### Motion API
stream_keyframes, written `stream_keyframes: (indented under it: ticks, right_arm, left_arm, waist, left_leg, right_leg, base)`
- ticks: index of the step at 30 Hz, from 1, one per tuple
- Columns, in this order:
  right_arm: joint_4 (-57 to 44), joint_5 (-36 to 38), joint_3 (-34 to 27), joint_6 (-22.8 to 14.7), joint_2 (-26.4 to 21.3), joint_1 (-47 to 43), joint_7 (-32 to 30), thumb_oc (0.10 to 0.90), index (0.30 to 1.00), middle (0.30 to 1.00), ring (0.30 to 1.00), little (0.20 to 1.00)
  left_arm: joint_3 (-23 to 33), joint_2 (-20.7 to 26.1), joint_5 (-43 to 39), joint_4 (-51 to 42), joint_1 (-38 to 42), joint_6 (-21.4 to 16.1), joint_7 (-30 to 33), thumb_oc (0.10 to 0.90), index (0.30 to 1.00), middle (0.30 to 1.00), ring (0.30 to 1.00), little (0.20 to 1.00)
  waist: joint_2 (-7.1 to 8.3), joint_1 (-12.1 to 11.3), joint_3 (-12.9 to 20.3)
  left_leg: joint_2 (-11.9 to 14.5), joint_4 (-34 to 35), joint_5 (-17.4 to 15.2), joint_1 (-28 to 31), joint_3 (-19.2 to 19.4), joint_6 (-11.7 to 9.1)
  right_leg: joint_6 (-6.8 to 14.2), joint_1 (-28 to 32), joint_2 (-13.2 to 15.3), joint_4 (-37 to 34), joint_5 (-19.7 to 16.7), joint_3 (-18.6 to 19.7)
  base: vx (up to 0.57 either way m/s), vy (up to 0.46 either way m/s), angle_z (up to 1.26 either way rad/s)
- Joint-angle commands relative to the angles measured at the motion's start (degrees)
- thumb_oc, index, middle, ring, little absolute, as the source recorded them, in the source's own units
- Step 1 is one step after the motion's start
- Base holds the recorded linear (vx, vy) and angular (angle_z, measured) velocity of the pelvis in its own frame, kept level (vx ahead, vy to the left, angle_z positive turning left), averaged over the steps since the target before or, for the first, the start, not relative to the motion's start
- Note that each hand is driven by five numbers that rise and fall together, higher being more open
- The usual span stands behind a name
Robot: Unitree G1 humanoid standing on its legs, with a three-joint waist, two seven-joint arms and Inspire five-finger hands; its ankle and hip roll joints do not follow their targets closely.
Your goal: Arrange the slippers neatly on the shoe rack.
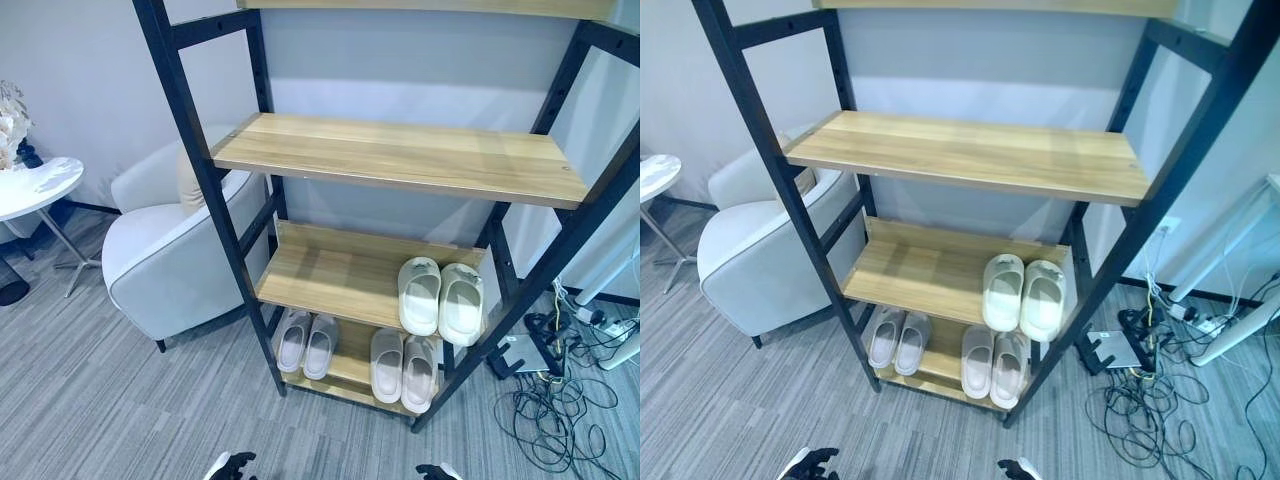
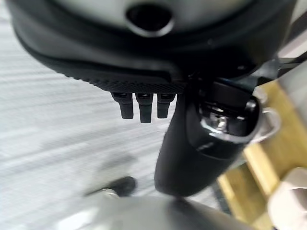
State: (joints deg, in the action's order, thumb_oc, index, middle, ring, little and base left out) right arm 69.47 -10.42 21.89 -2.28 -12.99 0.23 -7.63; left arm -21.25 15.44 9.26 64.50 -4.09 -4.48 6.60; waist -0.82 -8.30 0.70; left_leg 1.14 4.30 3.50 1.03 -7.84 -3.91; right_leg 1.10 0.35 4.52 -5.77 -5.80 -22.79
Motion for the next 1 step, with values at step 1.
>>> stream_keyframes:
  ticks: [1]
  right_arm:
    - [0.2,1.0,1.6,-2.1,0.9,-1.7,0.1,0.800,0.900,0.900,0.900,0.900]
  left_arm:
    - [0.9,-2.7,2.0,4.0,4.5,-1.0,1.4,0.800,0.900,0.900,0.900,0.900]
  waist:
    - [1.29,0.1,0.9]
  left_leg:
    - [-0.3,0.7,-0.6,-3.2,1.3,-1.7]
  right_leg:
    - [4.0,3.9,2.1,0.8,7.7,-0.9]
  base:
    - [0.00,0.023,-0.08]
